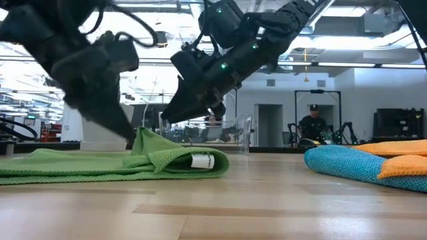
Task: Fold microfiber towels
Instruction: Fold the green towel
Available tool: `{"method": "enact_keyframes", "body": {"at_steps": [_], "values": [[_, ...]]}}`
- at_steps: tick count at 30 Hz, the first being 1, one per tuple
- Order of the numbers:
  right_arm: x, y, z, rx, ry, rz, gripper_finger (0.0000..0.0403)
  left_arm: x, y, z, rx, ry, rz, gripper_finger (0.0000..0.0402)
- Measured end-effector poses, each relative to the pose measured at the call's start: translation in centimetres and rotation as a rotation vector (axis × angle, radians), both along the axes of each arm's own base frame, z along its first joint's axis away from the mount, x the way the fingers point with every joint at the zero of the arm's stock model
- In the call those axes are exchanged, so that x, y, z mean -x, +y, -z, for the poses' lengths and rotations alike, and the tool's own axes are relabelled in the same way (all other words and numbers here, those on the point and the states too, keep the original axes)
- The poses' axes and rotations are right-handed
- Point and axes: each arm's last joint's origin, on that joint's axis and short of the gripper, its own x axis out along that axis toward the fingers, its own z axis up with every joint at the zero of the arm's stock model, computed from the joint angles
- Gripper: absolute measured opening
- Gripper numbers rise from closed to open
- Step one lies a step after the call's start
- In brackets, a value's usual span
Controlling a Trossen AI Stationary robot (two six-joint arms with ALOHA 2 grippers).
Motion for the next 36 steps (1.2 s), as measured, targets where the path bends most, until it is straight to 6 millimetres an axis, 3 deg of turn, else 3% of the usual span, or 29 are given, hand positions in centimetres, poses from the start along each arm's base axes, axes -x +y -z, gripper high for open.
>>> {"method": "enact_keyframes", "body": {"at_steps": [5, 10, 15, 18, 25, 30, 36], "values": [[0.1, 0.9, 0.1, 0.012, 0.012, -0.027, 0.0112, 0.3, 0.4, -2.0, -0.019, -0.008, -0.013, 0.0], [-0.1, 1.2, 3.1, 0.012, 0.075, -0.031, 0.0096, 1.1, 0.5, -4.2, -0.014, -0.029, -0.008, 0.0], [-0.2, 1.5, 4.3, -0.037, 0.104, -0.05, 0.0092, 0.8, 1.0, -5.3, -0.09, -0.137, -0.079, 0.0], [-0.3, 1.7, 4.6, -0.037, 0.103, -0.059, 0.0091, -0.2, 1.5, -4.6, -0.122, -0.14, -0.088, 0.0], [-0.3, 1.7, 4.6, -0.039, 0.099, -0.065, 0.0091, -2.6, 1.7, -0.8, -0.079, -0.061, -0.018, 0.0], [-0.3, 1.2, 4.3, -0.042, 0.093, -0.056, 0.0091, -2.5, 1.5, 0.6, -0.051, 0.015, -0.006, 0.0], [0.1, 0.3, 2.5, -0.041, 0.095, -0.036, 0.0091, -2.1, 1.7, 0.9, -0.085, 0.06, -0.038, 0.0]]}}
